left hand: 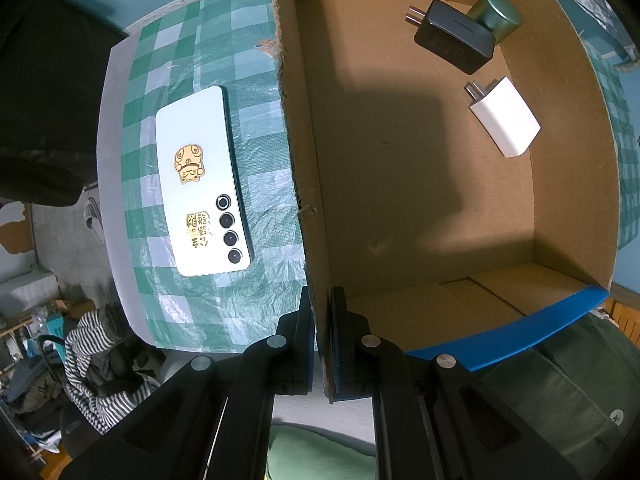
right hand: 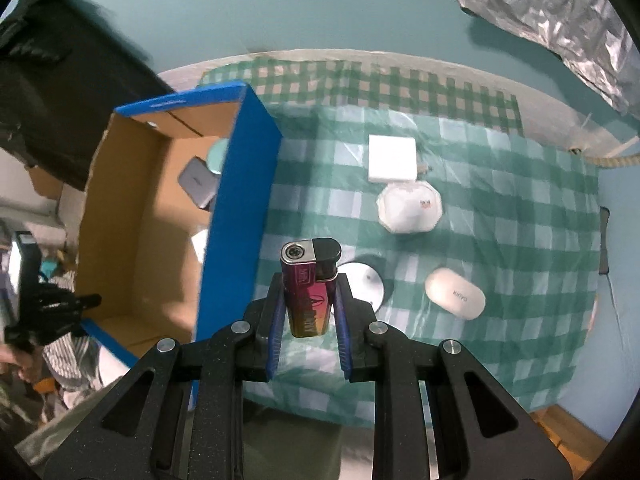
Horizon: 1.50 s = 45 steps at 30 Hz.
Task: Organize rigid objects
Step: 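Lift the lighter with the right gripper and carry it into the box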
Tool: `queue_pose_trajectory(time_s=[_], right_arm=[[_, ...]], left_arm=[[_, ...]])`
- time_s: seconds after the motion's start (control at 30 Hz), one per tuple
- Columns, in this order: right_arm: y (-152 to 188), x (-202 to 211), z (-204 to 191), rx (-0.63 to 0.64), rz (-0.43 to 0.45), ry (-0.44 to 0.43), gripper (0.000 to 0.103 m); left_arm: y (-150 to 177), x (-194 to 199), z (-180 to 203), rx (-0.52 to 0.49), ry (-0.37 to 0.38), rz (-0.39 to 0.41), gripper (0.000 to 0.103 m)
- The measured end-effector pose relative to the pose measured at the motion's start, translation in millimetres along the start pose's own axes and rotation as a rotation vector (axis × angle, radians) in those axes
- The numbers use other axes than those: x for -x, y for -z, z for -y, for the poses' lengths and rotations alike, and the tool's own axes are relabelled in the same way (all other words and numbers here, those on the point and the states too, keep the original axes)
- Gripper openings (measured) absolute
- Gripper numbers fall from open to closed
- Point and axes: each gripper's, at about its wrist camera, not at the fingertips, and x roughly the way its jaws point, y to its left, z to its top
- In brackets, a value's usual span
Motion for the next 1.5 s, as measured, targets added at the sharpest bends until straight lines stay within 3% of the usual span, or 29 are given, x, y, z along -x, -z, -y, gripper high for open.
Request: queue_pose_trajectory(time_s=[0.57,1.0,1.5], right_arm=[[-21,5,-82,0.238,-0.013,-0.027,0.021],[-16,-53,-136,0.415,-0.158,-0.017,0.021],[4,-110,-146,0.495,-0.295,0.069,0.021]], left_arm=[[0,-2,-2,0.004,0.004,0.003,0.008],[0,-3,-4,0.009,0.009,0.005,0.008],[0,-3,-4,0.010,0.010,0.006,0.008]])
